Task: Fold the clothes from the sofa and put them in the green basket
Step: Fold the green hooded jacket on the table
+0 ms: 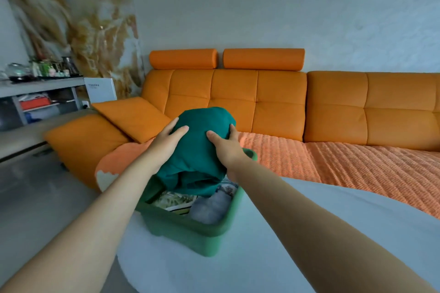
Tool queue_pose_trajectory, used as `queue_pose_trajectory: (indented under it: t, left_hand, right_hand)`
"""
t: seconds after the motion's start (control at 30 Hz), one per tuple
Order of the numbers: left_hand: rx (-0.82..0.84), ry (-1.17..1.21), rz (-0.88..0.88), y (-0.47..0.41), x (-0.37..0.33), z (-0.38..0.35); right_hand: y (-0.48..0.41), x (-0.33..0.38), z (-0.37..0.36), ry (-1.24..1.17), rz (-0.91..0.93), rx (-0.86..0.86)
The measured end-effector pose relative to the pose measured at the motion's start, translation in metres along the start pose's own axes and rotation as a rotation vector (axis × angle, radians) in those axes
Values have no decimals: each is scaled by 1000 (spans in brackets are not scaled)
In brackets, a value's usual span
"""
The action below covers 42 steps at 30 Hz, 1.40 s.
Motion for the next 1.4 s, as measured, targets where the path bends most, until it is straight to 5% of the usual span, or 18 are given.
queue_pose_trajectory:
  t: [0.17,0.4,0.53,0.9,1.07,1.23,1.4]
  left_hand:
    - [27,-103,64,1,68,11]
    - [121,-86,131,-7,79,-5]
    - [96,-42,269,-8,89,0]
    - [182,147,200,-17,21,-15]
    - [322,104,372,-5,72,-33]
    - [124,-143,137,-12,80,-12]
    - [10,-728,-238,-13,36,-25]
  right_hand:
    - [-5,-67,-25,148,-101,4]
    - [-10,-93,-6,259,-154,-137]
    - [-14,-96,-2,146,-201,-121]
    - [-1,-18,32,117,202,-345]
    - [-10,-46,27,365,-41,-210]
    - [-14,-70,13,716,-74,-177]
    - [-17,-40,0,1021,313,-202]
Point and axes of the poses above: each hand's wrist, its own y-axis away from the middle knuckle, its own z-axis out of the back of the hand, x = y × z, the point moved 9 cm from there along -y, towards the middle knuckle, and after that the axes turned 3 degrees about -x, right-handed, at the moved point
